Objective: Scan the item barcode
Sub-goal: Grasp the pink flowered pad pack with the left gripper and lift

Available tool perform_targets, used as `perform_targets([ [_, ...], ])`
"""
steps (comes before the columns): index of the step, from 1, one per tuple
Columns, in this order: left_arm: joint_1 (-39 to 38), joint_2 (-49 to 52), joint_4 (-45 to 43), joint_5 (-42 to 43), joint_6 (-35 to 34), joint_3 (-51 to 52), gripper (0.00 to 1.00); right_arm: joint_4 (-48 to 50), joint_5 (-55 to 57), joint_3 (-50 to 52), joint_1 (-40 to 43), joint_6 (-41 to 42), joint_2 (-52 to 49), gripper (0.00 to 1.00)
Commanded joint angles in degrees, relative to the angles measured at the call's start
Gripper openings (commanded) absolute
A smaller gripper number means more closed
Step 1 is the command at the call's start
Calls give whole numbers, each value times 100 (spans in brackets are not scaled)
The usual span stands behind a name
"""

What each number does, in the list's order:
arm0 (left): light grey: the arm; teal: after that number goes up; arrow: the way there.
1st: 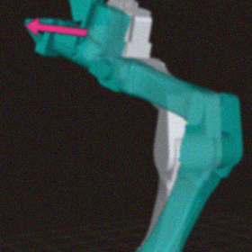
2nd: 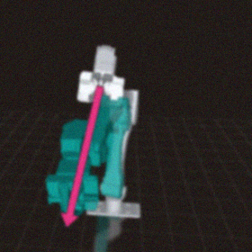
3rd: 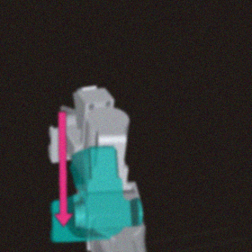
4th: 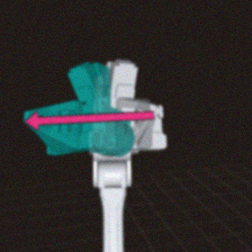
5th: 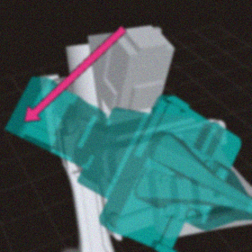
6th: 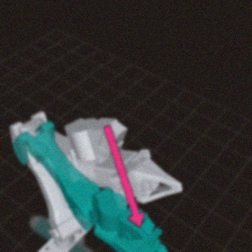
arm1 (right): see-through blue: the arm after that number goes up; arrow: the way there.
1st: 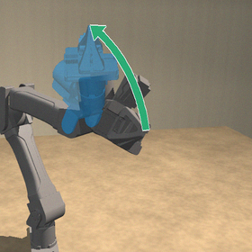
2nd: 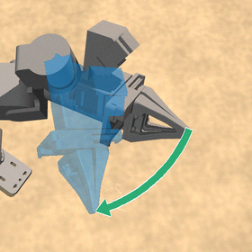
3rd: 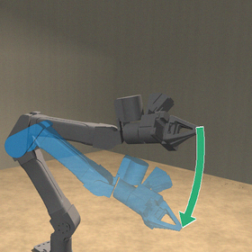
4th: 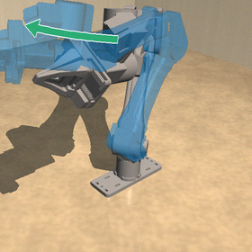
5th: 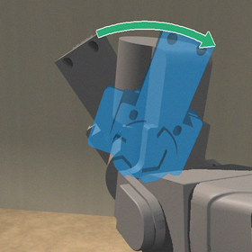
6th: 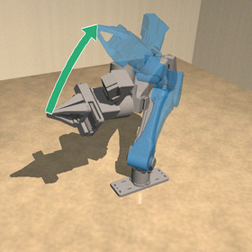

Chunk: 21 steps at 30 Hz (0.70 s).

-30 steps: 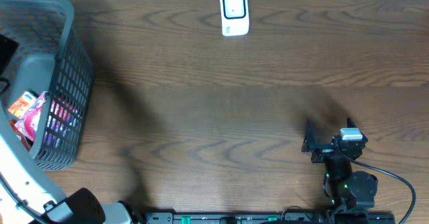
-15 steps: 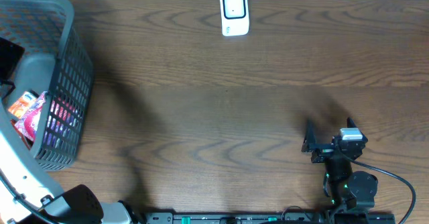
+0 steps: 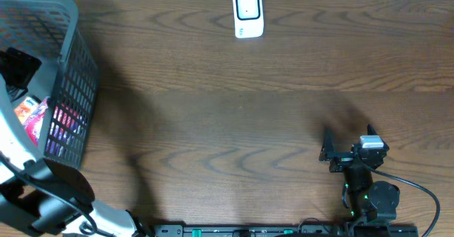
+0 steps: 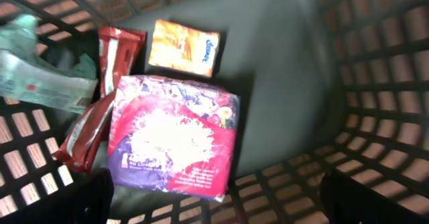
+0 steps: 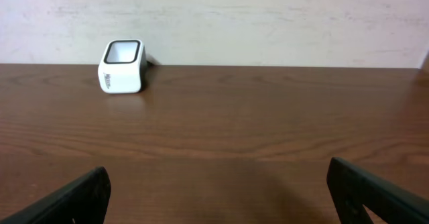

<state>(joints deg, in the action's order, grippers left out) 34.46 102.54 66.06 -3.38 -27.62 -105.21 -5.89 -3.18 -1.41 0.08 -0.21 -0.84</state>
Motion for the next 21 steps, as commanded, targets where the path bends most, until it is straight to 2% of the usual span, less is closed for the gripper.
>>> perform_targets([
  [1, 9, 238, 35, -81, 96, 39, 98, 13, -17, 28, 15, 101, 46, 99],
  [21, 7, 1390, 52, -339, 96, 46, 98, 13, -17, 31, 15, 103, 46, 99],
])
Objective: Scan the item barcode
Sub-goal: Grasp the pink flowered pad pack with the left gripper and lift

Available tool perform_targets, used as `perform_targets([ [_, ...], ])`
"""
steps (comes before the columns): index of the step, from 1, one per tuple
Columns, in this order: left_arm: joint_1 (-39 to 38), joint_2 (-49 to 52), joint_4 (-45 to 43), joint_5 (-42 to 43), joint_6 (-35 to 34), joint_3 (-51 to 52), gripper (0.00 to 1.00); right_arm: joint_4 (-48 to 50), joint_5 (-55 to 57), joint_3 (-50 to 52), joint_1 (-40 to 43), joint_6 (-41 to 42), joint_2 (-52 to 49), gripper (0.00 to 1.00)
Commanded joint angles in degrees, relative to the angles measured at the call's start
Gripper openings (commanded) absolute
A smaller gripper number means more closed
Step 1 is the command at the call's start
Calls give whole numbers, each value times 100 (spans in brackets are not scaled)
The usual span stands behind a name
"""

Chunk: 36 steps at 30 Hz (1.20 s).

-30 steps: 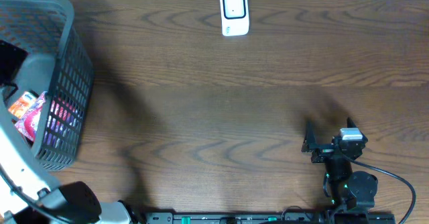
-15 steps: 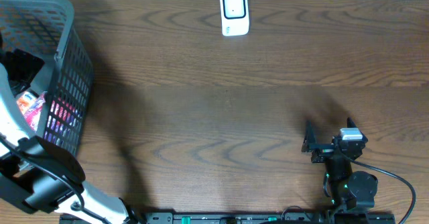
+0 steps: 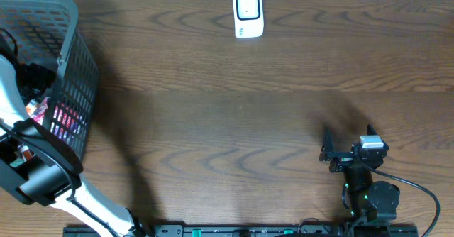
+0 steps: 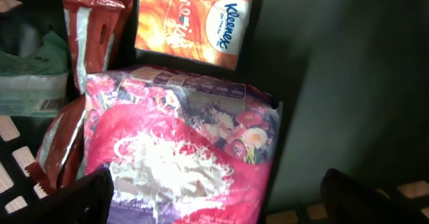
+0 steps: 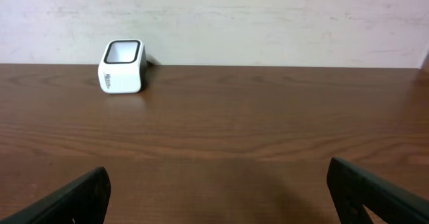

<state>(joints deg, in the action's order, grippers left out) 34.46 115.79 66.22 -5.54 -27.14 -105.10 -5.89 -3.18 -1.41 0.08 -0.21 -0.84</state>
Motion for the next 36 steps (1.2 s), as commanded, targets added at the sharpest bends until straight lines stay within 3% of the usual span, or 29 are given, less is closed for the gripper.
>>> perform_targets([
  [1, 7, 72, 37, -131, 50, 37, 98, 13, -17, 28, 15, 101, 46, 99],
  [18, -63, 114, -146, -162, 177, 343, 99, 13, -17, 28, 15, 101, 46, 99],
  [21, -103, 116, -225, -162, 177, 505, 94, 13, -17, 31, 15, 101, 46, 99],
  [31, -116, 116, -658, -160, 181, 1224, 93, 13, -17, 28, 15, 103, 46, 99],
  [33, -116, 116, -680, -160, 181, 1281, 88, 13, -17, 31, 15, 101, 46, 99],
  [35, -116, 116, -673, -160, 181, 1285, 73, 13, -17, 31, 15, 101, 46, 99],
  [36, -116, 116, -673, -160, 181, 1287, 70, 13, -17, 31, 15, 101, 46, 99],
])
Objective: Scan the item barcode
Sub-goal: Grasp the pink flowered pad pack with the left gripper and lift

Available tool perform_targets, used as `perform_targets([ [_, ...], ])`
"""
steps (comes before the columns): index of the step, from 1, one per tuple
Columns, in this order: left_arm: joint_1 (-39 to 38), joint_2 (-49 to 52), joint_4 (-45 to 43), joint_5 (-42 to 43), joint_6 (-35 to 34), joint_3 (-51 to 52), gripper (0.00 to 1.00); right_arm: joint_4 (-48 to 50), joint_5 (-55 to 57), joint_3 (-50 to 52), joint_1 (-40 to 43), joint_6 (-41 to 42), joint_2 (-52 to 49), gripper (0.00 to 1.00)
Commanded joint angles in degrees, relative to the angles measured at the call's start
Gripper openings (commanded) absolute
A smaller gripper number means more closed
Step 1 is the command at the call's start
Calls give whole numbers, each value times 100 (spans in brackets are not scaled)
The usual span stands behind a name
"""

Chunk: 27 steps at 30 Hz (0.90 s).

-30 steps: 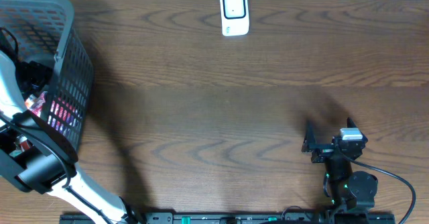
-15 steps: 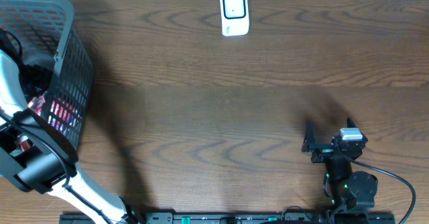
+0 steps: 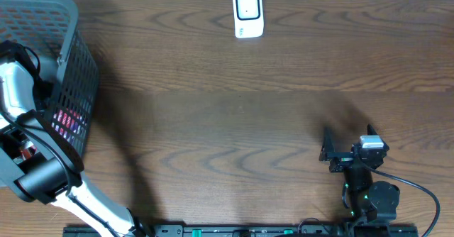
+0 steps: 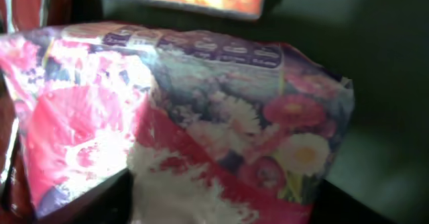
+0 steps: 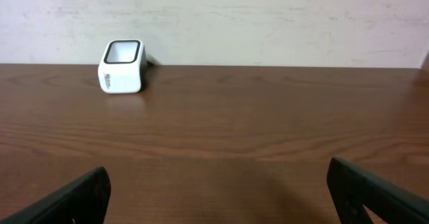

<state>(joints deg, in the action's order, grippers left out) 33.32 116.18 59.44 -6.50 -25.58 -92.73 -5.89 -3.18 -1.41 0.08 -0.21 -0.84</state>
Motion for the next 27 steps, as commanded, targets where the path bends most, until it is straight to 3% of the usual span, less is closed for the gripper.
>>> perform_targets([
  [1, -2, 76, 7, -63, 26, 50, 70, 13, -17, 31, 15, 101, 46, 99],
  [9, -2, 76, -15, -63, 46, 245, 71, 13, -17, 28, 15, 101, 46, 99],
  [11, -2, 76, -109, -63, 46, 417, 77, 13, -17, 31, 15, 101, 46, 99],
  [14, -2, 76, -214, -63, 46, 605, 77, 13, -17, 28, 15, 103, 46, 99],
  [17, -2, 76, -212, -63, 46, 636, 42, 13, -17, 31, 15, 101, 46, 99],
  [19, -2, 72, -203, -63, 46, 616, 10, 13, -17, 31, 15, 101, 46, 99],
  [27, 9, -295, 332, -48, 42, 22, 8, 13, -17, 28, 15, 101, 46, 99],
])
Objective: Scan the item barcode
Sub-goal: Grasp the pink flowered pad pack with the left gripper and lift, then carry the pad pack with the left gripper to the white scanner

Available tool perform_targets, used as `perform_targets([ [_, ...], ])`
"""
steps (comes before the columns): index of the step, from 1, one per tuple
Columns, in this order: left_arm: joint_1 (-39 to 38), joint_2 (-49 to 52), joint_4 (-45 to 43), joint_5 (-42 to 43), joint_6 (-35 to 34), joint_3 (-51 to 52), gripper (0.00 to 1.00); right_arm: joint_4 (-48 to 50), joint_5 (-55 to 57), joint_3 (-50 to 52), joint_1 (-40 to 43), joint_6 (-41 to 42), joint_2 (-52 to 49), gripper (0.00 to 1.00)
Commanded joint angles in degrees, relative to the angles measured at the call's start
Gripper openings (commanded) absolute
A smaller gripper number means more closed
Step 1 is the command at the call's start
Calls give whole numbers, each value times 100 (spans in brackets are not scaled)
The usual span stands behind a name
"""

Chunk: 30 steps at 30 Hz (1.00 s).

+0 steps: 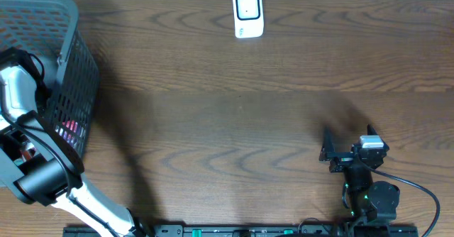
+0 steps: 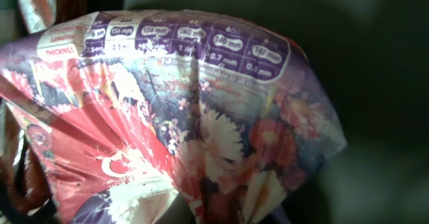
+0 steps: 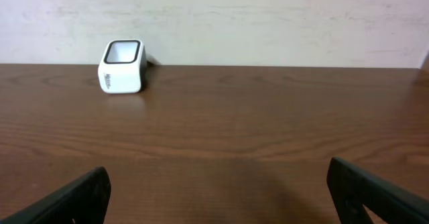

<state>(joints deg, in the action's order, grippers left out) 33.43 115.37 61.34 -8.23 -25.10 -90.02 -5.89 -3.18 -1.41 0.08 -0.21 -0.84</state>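
Note:
The floral purple-and-pink pack (image 2: 194, 110) fills the left wrist view, creased and bunched toward the bottom middle, where my left gripper (image 2: 214, 214) is shut on it. Its fingers are hidden by the wrapping. From overhead, my left arm (image 1: 18, 88) reaches down into the grey basket (image 1: 71, 24) at the far left. The white barcode scanner (image 1: 247, 13) stands at the table's far edge, also seen small in the right wrist view (image 3: 121, 66). My right gripper (image 3: 218, 190) rests open over bare table at the front right (image 1: 328, 149).
Red wrappers (image 2: 50, 3) lie beside the pack at the upper left of the basket floor. The basket's mesh wall (image 1: 74, 102) stands between the pack and the wooden table (image 1: 227, 123).
My left gripper has closed in on the floral pack, and the pack is now crumpled and gathered between its jaws. The right arm has not moved.
My left gripper first hung open high over the basket's contents: floral pack, tissue pack, red wrappers. It was then lower over the floral pack, then right against it with jaws apart. Now the pack is pinched. The right arm stayed still throughout.

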Motion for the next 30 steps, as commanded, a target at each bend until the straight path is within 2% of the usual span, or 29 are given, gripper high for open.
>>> perform_targets([
  [1, -2, -339, 162, 160, -7, -330, 7, 13, -17, 28, 15, 101, 46, 99],
  [9, -2, -1917, -155, 743, -28, -415, 7, 13, -17, 31, 15, 101, 46, 99],
  [17, -2, -3591, -817, 782, -546, -415, 7, 13, -17, 31, 15, 101, 46, 99],
  [21, -2, -4411, -1239, 892, -564, -415, 7, 13, -17, 28, 15, 103, 46, 99],
  [26, -105, -5005, -1617, 1738, -562, -415, 7, 13, -17, 31, 15, 101, 46, 99],
  [30, -640, -5204, -1768, 1985, -481, -415, 7, 13, -17, 31, 15, 103, 46, 99],
])
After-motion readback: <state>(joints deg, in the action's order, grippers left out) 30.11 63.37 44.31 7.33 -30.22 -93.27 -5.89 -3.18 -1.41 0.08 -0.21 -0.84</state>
